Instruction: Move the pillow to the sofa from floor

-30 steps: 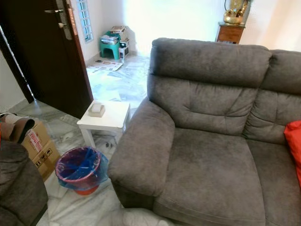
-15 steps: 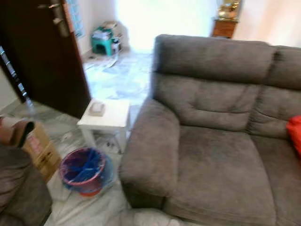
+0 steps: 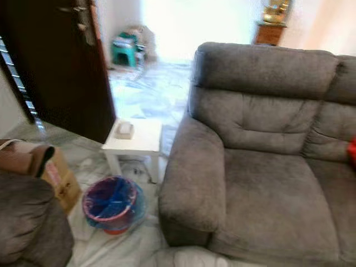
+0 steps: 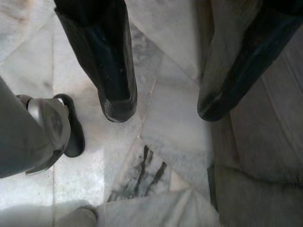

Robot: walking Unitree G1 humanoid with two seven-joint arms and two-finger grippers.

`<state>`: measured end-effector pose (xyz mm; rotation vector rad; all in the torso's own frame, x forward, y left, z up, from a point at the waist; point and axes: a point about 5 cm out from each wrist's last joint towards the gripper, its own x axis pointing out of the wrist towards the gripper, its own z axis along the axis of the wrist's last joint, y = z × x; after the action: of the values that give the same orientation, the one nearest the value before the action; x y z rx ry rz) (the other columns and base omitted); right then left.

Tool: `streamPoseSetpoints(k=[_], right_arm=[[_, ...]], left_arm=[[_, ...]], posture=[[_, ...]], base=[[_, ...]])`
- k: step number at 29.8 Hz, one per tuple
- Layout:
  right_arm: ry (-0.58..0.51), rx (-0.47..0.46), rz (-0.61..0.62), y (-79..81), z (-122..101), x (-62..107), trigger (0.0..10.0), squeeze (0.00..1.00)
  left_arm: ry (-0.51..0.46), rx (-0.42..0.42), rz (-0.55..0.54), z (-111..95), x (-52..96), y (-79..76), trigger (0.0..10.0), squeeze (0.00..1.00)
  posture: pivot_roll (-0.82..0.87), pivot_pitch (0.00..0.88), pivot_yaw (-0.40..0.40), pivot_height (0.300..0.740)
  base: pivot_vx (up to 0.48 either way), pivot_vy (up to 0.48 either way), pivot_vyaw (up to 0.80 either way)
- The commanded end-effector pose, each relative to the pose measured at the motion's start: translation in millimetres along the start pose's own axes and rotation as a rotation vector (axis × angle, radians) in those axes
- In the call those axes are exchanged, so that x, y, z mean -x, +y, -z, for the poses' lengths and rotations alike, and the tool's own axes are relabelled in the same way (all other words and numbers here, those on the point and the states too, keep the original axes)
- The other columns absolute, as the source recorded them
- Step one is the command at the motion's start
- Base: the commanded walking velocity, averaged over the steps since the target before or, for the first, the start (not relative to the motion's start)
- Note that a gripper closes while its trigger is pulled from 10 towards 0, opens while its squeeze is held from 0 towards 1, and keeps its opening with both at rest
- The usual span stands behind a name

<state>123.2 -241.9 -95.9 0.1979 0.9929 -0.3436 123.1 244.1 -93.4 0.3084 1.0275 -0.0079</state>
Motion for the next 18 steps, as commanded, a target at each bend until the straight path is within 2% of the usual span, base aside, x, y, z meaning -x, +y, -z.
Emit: streamPoseSetpoints(k=[1, 4, 12, 18], right_arm=[[0.023, -0.005, 0.025, -9.0, 6.0, 2.2, 10.0, 0.00], [0.020, -0.001, 0.024, -8.5, 5.3, 2.0, 10.0, 0.00], [0.010, 0.004, 0.017, -7.4, 3.8, 1.8, 10.0, 0.00], [0.001, 0.003, 0.013, -6.8, 2.9, 1.7, 10.0, 0.00]], left_arm=[[-0.011, 0.007, 0.013, -5.2, -1.7, -4.8, 10.0, 0.00], [-0.013, 0.007, 0.014, -6.0, -1.9, -5.0, 10.0, 0.00], [-0.022, -0.012, 0.023, -8.8, -2.6, -7.4, 10.0, 0.00], [-0.024, -0.018, 0.026, -8.3, -2.4, -8.4, 10.0, 0.00]], posture=[[0.11, 0.000, -0.010, 0.740], [0.11, 0.000, -0.011, 0.740], [0.12, 0.000, -0.013, 0.740], [0.12, 0.000, -0.015, 0.740]], base=[[0.000, 0.000, -0.80], [0.000, 0.000, -0.80], [0.000, 0.000, 0.00], [0.000, -0.415, 0.00]])
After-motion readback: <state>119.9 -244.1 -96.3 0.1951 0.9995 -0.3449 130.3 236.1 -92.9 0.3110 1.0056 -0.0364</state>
